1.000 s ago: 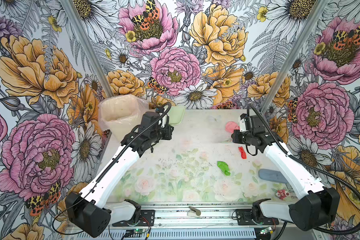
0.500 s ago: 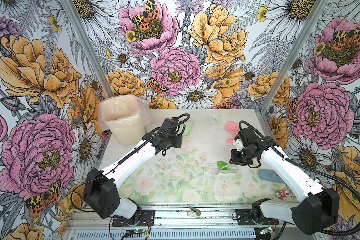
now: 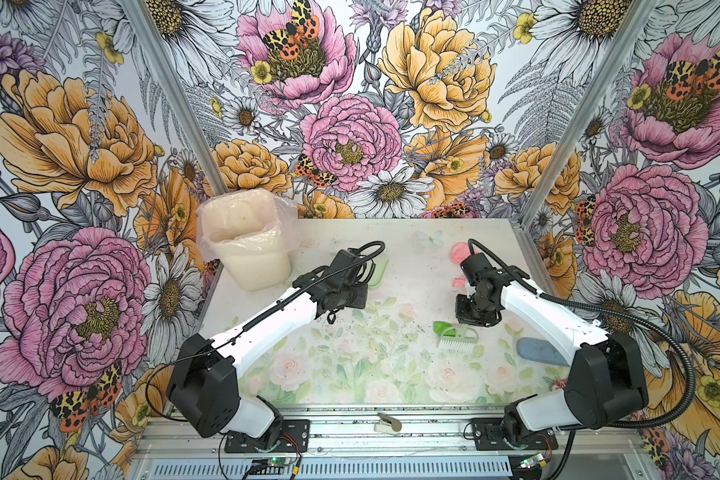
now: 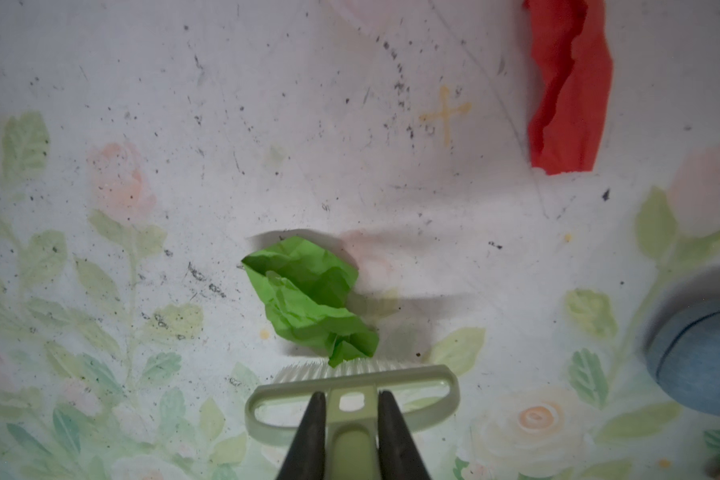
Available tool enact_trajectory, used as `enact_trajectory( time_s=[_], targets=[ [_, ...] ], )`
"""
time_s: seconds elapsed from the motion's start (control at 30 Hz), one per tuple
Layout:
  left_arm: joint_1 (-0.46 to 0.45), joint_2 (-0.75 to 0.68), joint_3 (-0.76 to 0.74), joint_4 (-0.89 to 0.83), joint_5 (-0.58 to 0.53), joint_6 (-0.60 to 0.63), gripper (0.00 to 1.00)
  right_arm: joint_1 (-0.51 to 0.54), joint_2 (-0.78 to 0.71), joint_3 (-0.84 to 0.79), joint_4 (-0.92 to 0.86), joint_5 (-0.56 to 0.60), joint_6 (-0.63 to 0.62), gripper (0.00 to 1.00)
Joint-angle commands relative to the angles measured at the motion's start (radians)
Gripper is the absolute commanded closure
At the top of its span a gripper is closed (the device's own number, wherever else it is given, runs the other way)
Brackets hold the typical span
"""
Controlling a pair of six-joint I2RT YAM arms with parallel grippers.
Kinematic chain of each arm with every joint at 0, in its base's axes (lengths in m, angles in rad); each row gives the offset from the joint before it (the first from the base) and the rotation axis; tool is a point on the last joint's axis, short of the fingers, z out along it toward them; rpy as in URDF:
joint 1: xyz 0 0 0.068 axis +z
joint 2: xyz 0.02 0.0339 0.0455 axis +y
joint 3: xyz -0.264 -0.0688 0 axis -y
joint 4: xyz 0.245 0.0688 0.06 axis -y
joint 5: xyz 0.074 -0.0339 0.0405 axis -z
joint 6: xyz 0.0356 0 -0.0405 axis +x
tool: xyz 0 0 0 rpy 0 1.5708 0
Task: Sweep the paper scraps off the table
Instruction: 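Lower the empty dustpan near the green scrap while the brush moves behind it, then move the brush toward the pink and red scraps with the right gripper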
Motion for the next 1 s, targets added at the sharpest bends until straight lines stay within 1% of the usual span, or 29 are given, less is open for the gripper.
enact_trajectory(
  time_s=[0.0,0.17,0.27,0.43,0.5,0.6,0.7,0.83,0.97],
  targets=[
    [-0.019,-0.029,-0.02,0.027,-0.032,-0.036,1.0,0.012,0.029,0.064,0.099,0.112,0.05,1.0],
    [-0.04,-0.014,-0.035,0.031,-0.039,-0.052,1.0,0.012,0.095,0.151,0.145,0.203,0.056,1.0],
    [-0.049,-0.003,-0.039,0.033,-0.044,-0.059,1.0,0.01,0.149,0.215,0.158,0.221,0.042,1.0],
    [-0.058,0.009,-0.052,0.041,-0.041,-0.074,1.0,0.0,0.213,0.305,0.183,0.229,0.014,1.0],
    [-0.063,0.016,-0.057,0.043,-0.038,-0.075,1.0,-0.005,0.227,0.344,0.183,0.216,-0.008,1.0],
    [-0.075,0.026,-0.065,0.042,-0.035,-0.073,1.0,-0.015,0.208,0.38,0.183,0.172,-0.039,1.0],
    [-0.087,0.044,-0.073,0.042,-0.029,-0.073,1.0,-0.02,0.18,0.41,0.185,0.17,-0.069,1.0],
    [-0.116,0.074,-0.075,0.041,-0.028,-0.058,1.0,-0.041,0.165,0.447,0.201,0.257,-0.088,1.0],
    [-0.157,0.103,-0.067,0.04,-0.037,-0.055,1.0,-0.088,0.204,0.519,0.213,0.351,-0.068,1.0]
  ],
)
